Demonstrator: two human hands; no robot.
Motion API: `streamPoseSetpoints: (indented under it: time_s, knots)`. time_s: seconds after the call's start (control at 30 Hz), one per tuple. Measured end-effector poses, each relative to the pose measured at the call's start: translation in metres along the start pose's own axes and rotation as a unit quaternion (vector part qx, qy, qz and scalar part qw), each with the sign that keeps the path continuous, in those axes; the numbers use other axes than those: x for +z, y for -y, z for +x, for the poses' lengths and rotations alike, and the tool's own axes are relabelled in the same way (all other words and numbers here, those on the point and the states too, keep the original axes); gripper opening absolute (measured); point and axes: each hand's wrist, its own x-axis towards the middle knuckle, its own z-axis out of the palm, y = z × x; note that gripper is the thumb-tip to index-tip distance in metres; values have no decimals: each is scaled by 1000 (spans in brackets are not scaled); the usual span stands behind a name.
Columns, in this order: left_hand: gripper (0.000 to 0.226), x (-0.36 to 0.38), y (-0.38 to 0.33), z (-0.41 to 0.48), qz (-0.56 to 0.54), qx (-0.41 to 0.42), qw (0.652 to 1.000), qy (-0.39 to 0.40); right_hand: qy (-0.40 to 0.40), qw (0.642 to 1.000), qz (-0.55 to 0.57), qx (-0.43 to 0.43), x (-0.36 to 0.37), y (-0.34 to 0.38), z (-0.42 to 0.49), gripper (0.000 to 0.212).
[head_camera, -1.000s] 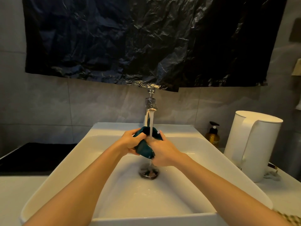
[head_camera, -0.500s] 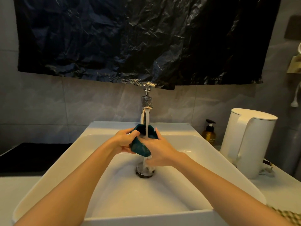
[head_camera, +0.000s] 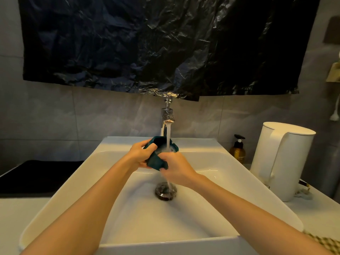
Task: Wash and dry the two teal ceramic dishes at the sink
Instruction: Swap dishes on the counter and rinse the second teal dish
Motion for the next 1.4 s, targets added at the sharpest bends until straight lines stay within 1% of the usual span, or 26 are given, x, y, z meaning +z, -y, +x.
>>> streamPoseSetpoints:
  time_s: [0.03, 0.07, 0.1, 0.17, 0.23, 0.3, 0.33, 0.37, 0.4, 0.47, 0.53, 0.67, 0.73, 0.8, 0.83, 0.87, 0.93, 1.0, 1.07, 1.1, 1.13, 1.2, 1.27, 1.3, 1.33, 1.4]
  knots:
    - [35, -1, 0, 0, 9, 9, 1000, 0, 9, 999, 50, 8, 0, 0, 0, 28]
    - [36, -1, 0, 0, 23, 19, 1000, 3, 19, 997, 70, 7, -2, -2, -1, 26]
    - [38, -1, 1, 1, 38, 32, 999, 6, 34, 996, 78, 11, -5, -5, -1, 25]
    - [43, -1, 2, 2, 69, 61, 996, 13, 51, 995, 77, 48, -14, -11, -1, 25]
    - [48, -1, 3, 2, 132, 90, 987, 4, 7, 992, 80, 101, -23, -18, 1, 25]
    - [52, -1, 2, 1, 188, 115, 975, -18, -59, 988, 38, 136, -30, -25, 4, 24]
    - [53, -1, 1, -1, 210, 126, 969, -30, -73, 985, 23, 152, -33, -28, 7, 21]
    - [54, -2, 0, -4, 237, 140, 960, -43, -67, 983, 17, 169, -35, -30, 9, 18]
    - [56, -2, -1, -5, 273, 159, 947, -57, -44, 981, 17, 189, -36, -32, 13, 20]
    - [60, -3, -2, -9, 338, 198, 917, -81, -10, 974, 29, 225, -37, -33, 20, 33]
    - [64, -2, -3, -12, 374, 225, 895, -95, -24, 967, 54, 248, -37, -32, 25, 39]
    - [67, 4, -9, -18, 464, 258, 841, -103, -66, 950, 147, 269, -31, -28, 27, 41]
    - [67, 6, -11, -19, 492, 265, 823, -104, -95, 942, 184, 265, -26, -28, 24, 42]
    - [66, 7, -10, -19, 505, 269, 814, -105, -103, 942, 186, 259, -23, -30, 20, 43]
    - [66, 6, -10, -18, 497, 271, 817, -109, -94, 943, 183, 261, -23, -31, 19, 43]
    - [66, 4, -9, -17, 475, 267, 831, -113, -80, 944, 180, 264, -24, -33, 18, 43]
    - [64, 0, -8, -12, 392, 237, 880, -122, -70, 948, 167, 260, -26, -36, 15, 38]
    - [58, -5, -5, -6, 294, 171, 933, -118, -95, 959, 144, 227, -29, -36, 13, 27]
    - [48, -8, -5, -4, 142, 87, 984, -69, -127, 969, 126, 171, -31, -34, 10, 21]
    - [44, -8, -7, -5, 76, 53, 995, -40, -134, 975, 114, 138, -31, -32, 8, 22]
    - [40, -7, -8, -8, 37, 28, 999, -16, -132, 982, 88, 99, -31, -31, 4, 26]
    - [36, -5, -11, -11, 14, -6, 1000, 6, -94, 996, -2, -2, -31, -31, -3, 35]
    - [34, -4, -11, -11, 6, -30, 999, 14, -26, 988, -120, -93, -30, -32, -9, 41]
    - [33, -3, -11, -10, 4, -37, 999, 18, 2, 981, -159, -113, -27, -31, -11, 41]
    - [32, -3, -11, -10, 1, -42, 999, 22, 18, 979, -165, -117, -24, -30, -12, 42]
    - [26, -1, -11, -10, 7, -46, 998, 37, 16, 994, -66, -87, -16, -22, -13, 40]
